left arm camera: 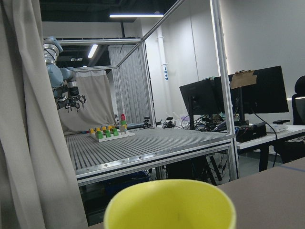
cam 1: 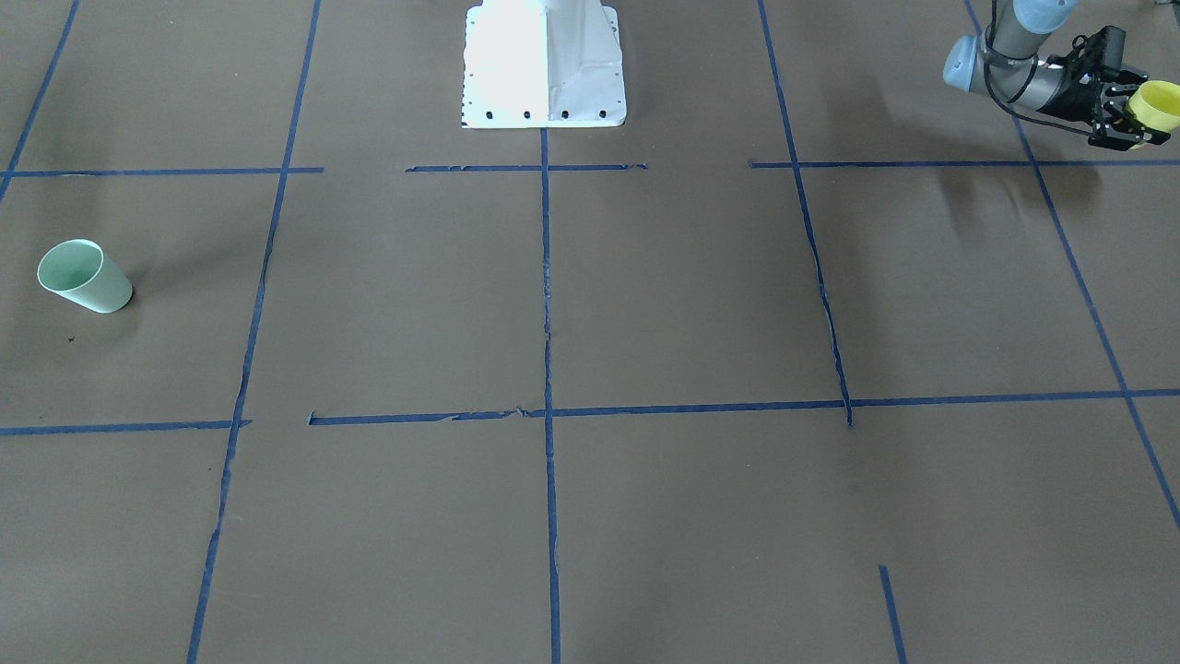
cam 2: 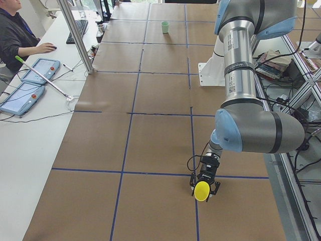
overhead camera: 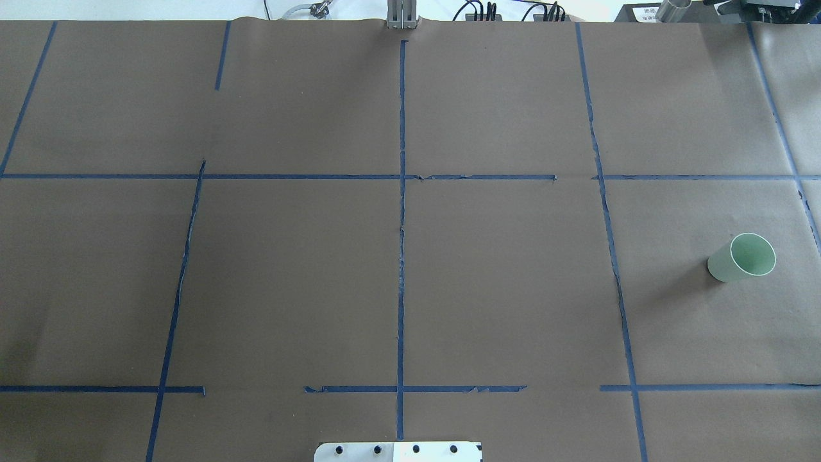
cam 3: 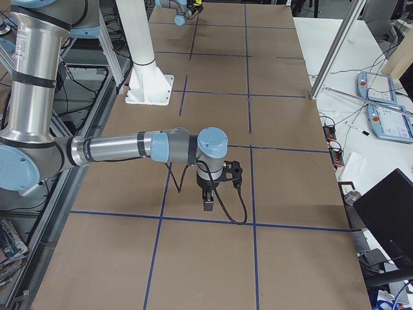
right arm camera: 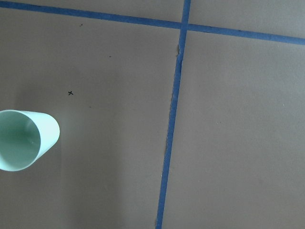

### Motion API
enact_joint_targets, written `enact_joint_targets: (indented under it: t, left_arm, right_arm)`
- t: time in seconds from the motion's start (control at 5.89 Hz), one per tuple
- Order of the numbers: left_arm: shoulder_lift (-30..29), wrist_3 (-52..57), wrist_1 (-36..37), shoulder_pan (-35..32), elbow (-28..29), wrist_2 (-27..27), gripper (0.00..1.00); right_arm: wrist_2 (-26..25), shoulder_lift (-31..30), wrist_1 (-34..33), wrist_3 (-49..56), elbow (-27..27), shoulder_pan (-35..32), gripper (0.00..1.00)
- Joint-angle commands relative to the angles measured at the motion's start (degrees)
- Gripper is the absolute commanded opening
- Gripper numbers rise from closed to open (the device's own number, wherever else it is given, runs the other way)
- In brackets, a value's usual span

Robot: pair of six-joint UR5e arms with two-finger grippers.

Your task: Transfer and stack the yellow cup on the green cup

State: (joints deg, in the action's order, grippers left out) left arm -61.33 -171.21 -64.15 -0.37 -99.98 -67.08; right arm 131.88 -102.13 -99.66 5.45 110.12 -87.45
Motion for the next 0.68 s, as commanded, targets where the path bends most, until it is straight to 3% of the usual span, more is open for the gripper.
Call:
enact_joint_targets:
  t: [0.0,0.34,0.51]
  left_arm:
    - [-0.72,10.23,-2.97,-12.14,0.05,9.11,0.24]
    - [-6.22,30.29,-14.1,-29.07,0.05,21.14,0.24]
    - [-10.96,43.55,-21.99,-35.34,0.92,22.67,0.24]
  right_arm:
    - [1.0,0.0,0.0,0.0,-0.78,0.0,1.0]
    - [1.09,0.0,0.0,0.0,-0.87,0.0,1.0]
    - [1.09,0.0,0.0,0.0,-0.87,0.0,1.0]
